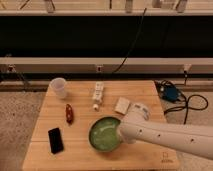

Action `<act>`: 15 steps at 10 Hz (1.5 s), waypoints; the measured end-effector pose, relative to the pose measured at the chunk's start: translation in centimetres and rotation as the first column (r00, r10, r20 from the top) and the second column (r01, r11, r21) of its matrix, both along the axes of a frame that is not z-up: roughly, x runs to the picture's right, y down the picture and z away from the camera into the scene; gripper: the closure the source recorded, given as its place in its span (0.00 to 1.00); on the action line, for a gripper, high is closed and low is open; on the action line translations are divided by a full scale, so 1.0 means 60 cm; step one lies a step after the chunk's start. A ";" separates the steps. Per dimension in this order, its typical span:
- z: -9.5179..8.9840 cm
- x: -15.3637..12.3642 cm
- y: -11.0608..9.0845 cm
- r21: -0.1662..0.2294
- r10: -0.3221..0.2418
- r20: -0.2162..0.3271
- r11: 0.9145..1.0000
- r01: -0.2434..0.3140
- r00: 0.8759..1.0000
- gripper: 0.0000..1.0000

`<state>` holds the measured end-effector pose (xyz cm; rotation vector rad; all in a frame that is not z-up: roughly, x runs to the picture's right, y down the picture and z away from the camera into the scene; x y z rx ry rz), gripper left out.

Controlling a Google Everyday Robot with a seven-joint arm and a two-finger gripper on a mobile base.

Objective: Pick up the ceramic bowl

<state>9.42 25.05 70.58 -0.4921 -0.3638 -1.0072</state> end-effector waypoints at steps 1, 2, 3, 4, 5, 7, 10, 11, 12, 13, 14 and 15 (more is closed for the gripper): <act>-0.001 0.002 -0.001 -0.001 -0.002 -0.001 1.000 0.002 1.000 1.00; -0.001 0.004 -0.006 0.003 -0.006 0.001 1.000 0.006 1.000 1.00; -0.004 0.008 -0.013 0.008 -0.009 0.001 1.000 0.009 1.000 1.00; -0.007 0.010 -0.017 0.007 -0.009 0.002 1.000 0.009 1.000 1.00; -0.011 0.014 -0.019 0.006 -0.010 0.004 1.000 0.010 1.000 1.00; -0.021 0.034 -0.031 0.007 -0.010 0.002 1.000 0.010 1.000 1.00; -0.030 0.039 -0.044 0.008 -0.011 0.008 1.000 0.010 1.000 1.00; -0.032 0.044 -0.047 0.008 -0.010 0.009 1.000 0.010 1.000 1.00; -0.037 0.051 -0.053 0.009 -0.011 0.010 1.000 0.011 1.000 1.00; -0.040 0.057 -0.058 0.010 -0.010 0.011 1.000 0.010 1.000 1.00; -0.043 0.064 -0.061 0.009 -0.006 0.013 1.000 0.006 1.000 1.00; -0.041 0.068 -0.060 0.008 -0.005 0.013 1.000 0.005 1.000 1.00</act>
